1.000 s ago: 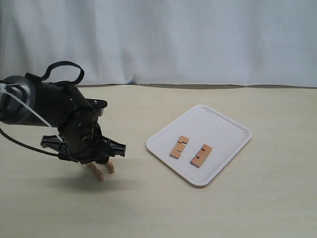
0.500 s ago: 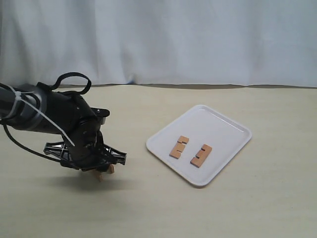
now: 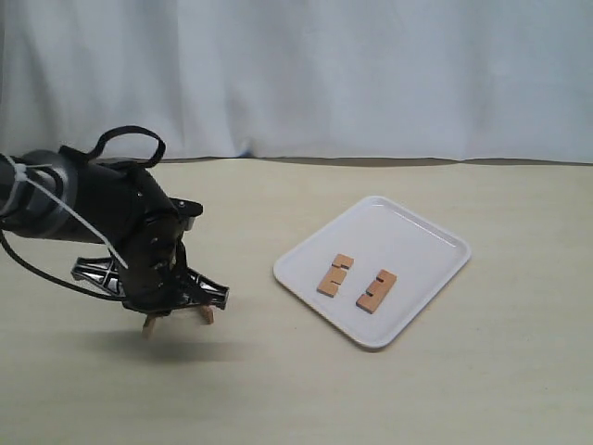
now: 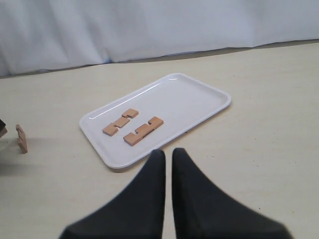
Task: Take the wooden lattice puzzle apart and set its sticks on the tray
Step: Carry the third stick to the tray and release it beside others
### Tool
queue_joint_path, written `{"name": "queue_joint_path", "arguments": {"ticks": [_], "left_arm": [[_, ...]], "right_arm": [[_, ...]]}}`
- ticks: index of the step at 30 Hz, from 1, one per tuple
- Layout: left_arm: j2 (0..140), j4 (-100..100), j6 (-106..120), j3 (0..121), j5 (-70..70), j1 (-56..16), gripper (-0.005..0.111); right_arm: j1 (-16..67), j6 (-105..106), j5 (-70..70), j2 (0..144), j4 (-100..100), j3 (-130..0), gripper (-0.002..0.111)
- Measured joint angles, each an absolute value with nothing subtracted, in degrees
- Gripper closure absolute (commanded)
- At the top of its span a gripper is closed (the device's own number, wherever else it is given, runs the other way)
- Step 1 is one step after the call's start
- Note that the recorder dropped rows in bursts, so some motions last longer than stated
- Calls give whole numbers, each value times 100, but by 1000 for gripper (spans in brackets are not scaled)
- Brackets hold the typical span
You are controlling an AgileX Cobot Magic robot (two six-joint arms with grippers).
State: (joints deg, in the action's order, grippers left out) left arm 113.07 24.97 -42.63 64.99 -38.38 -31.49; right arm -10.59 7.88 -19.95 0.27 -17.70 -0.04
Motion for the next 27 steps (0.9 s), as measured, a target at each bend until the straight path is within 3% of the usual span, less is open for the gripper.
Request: {"name": "queue_joint_path", "arguments": {"ticks": [6,13,17,27], "left_arm": [[10622,2546,-4185,6499,-3855,-3149,107],[10240,2055,-3952,6512,-2474,-3429,107],[10613,1915,-3906,6935,-2118,-3676,107],[12560,402,-2267,9291,-2639,-4069,107]], "right_arm": [[-1059,788,-1995,27,-1770,-4,104],[-1059,788,-1995,27,-1770,-4,104],[-1059,788,-1995,27,-1770,-4,104],[-1059,788,-1995,27,-1770,-4,104]]}}
